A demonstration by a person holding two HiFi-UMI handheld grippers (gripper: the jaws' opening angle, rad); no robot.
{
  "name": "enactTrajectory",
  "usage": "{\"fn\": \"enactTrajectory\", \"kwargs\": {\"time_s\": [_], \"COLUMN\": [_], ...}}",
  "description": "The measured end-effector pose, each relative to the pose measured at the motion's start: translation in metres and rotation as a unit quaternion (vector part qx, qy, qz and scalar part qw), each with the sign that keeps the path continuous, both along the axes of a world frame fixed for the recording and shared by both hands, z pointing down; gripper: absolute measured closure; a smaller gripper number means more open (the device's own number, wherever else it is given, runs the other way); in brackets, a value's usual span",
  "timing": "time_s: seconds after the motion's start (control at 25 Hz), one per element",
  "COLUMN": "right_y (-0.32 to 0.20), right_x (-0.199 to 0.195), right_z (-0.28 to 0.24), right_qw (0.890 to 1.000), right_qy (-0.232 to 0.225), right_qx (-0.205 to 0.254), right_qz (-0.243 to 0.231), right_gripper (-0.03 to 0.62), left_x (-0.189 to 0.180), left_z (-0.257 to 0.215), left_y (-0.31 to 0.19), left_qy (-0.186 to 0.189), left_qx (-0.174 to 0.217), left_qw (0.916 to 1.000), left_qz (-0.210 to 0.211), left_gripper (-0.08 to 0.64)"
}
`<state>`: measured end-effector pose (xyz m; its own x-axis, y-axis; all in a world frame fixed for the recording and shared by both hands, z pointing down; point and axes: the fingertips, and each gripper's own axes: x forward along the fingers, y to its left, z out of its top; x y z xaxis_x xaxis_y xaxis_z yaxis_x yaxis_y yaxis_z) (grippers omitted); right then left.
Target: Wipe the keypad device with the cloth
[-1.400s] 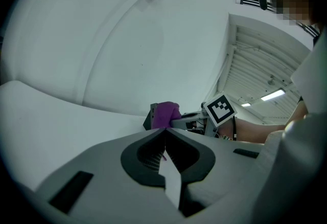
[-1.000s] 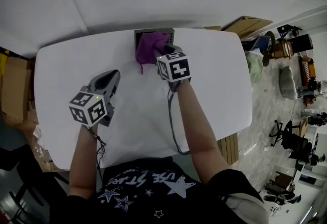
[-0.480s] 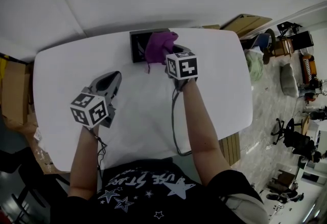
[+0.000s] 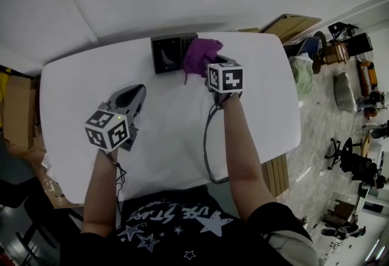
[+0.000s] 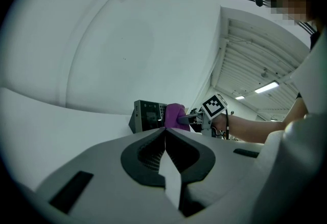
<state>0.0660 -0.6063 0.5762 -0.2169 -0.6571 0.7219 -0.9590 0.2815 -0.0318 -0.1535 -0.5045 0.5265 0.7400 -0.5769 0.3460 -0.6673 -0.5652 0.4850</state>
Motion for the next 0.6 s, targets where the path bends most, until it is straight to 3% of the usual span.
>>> {"fn": "enactTrajectory", "kwargs": {"time_s": [0.24,0.6], "right_y": [0.020,0.052], "right_x": [0.011,0.003], "right_z": [-0.008,-0.037], "right_qw": [1.000,0.999], "right_qy": [-0.010,-0.030], "right_qx": [0.003,0.027], "right_qz": [0.008,-0.025], "right_gripper": [0.499,0.497], "left_x": [0.005,0.011], "left_z": [-0.013,-0.039], "left_y": [0.010,0.040], "left_qy": [0.001,-0.012], "left_qx": [0.007,0.029], "left_qw": [0.9999,0.9986], "left_qz": [-0.011,-0.042], "left_gripper": [0.551,0.551]}}
